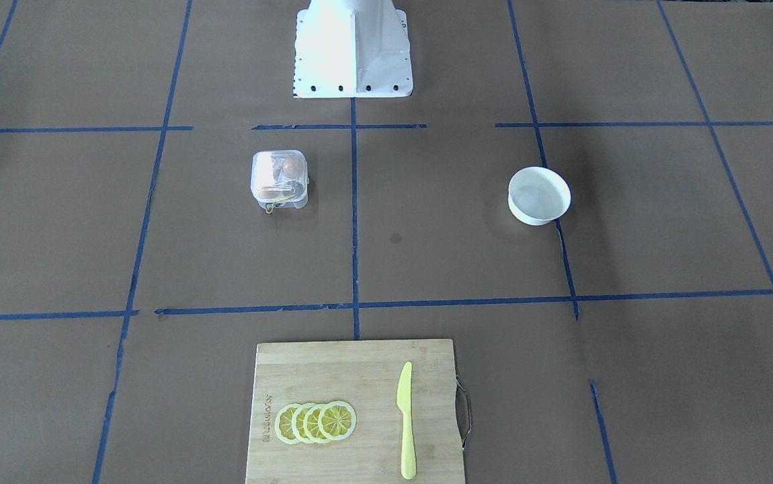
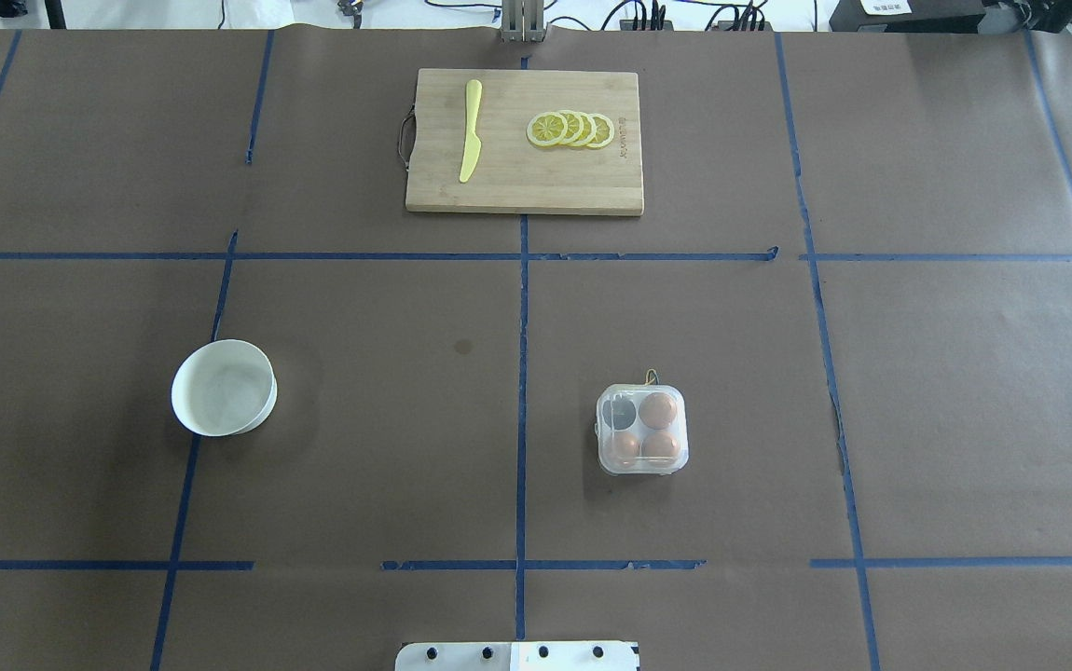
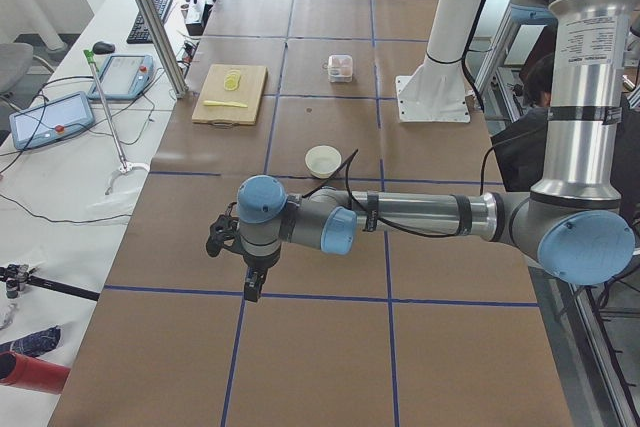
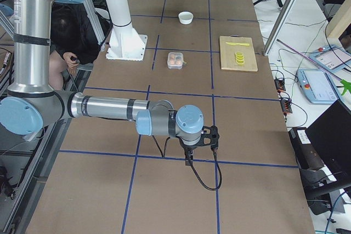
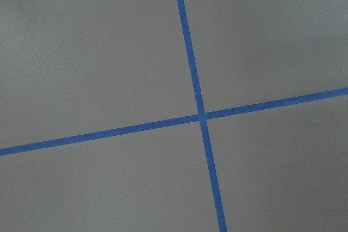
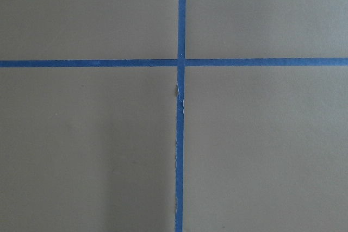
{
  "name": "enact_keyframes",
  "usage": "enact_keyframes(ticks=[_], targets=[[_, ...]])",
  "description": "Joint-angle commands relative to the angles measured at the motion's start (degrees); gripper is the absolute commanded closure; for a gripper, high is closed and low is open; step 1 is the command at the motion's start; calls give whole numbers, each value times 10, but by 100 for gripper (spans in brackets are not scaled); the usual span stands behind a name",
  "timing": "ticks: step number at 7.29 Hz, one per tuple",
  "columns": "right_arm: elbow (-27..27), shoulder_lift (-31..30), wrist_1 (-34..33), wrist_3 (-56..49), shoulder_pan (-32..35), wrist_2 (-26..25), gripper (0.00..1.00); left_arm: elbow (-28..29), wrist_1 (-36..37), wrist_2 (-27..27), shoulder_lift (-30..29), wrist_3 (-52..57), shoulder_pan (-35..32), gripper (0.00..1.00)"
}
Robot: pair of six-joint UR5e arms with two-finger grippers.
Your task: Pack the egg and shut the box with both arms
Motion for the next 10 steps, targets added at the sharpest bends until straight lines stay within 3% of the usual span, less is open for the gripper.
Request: enact_keyframes(ticks=[1, 2, 10], targets=[[0, -1, 0, 0, 0, 0, 0, 3, 31, -31, 1, -1, 0, 0], [0, -1, 0, 0, 0, 0, 0, -7, 56, -32, 1, -1, 0, 0], [0, -1, 1, -1, 0, -1, 0, -2, 50, -53, 2, 1, 0, 0]])
